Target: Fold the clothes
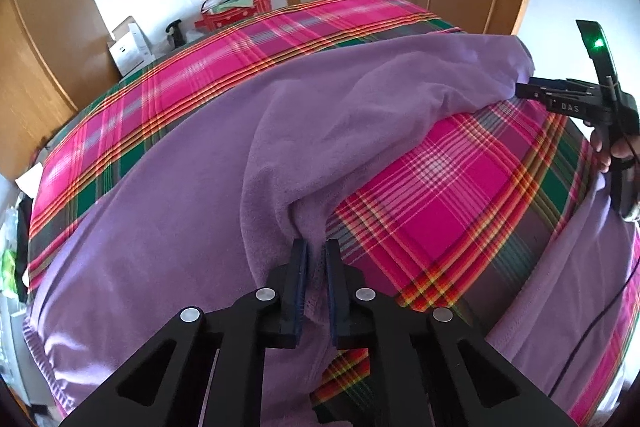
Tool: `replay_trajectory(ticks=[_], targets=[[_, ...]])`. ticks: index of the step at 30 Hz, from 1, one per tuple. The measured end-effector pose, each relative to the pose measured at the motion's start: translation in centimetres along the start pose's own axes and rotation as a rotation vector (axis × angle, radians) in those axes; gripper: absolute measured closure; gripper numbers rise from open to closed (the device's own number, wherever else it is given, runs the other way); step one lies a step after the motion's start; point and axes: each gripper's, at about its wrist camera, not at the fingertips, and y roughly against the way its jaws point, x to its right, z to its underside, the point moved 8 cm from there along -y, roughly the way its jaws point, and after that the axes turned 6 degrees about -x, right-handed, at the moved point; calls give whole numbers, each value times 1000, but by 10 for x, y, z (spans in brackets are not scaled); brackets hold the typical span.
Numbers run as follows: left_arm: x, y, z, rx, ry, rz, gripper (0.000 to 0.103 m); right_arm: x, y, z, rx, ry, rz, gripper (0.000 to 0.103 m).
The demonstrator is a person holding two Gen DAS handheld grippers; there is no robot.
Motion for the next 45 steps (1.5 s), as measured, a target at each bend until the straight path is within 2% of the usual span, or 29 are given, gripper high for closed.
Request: replay_trajectory(ticks=[2, 5, 8, 13, 19, 24, 26, 27, 28, 30, 37, 45], targets=[[1, 1, 0, 3, -1, 6, 95, -2, 0, -1, 0, 6, -3, 69], [-1, 4, 1, 8, 4, 17, 95, -4, 1, -2, 2, 12, -3, 82], [-3, 5, 3, 5, 15, 28, 96, -5, 2, -2, 5, 16, -1, 100], [-4, 8, 6, 6, 30, 43, 96, 1, 7, -1, 12, 0, 13, 103], [-4, 12, 5, 14, 33, 58, 96, 1, 15, 4, 14, 3, -12, 103], [-4, 17, 3, 31, 42, 67, 96, -29, 17, 6, 13, 64, -71, 101], [-6, 18, 3, 33, 49, 70, 97, -48, 18, 4, 16, 114, -84, 95], [-7, 19, 3, 35, 52, 72, 97, -57, 18, 3, 19, 145, -84, 88], [-7, 19, 3, 37, 56, 74, 97, -64, 18, 1, 22, 178, -73, 79], [-8, 21, 4, 41, 60, 80, 97, -76, 14, -1, 16, 237, -41, 70], [-7, 26, 8, 54, 51, 104, 97, -96, 6, -1, 30, 380, 63, 66], [-6, 27, 9, 60, 56, 121, 97, -95, 2, -7, 63, 386, 59, 64]])
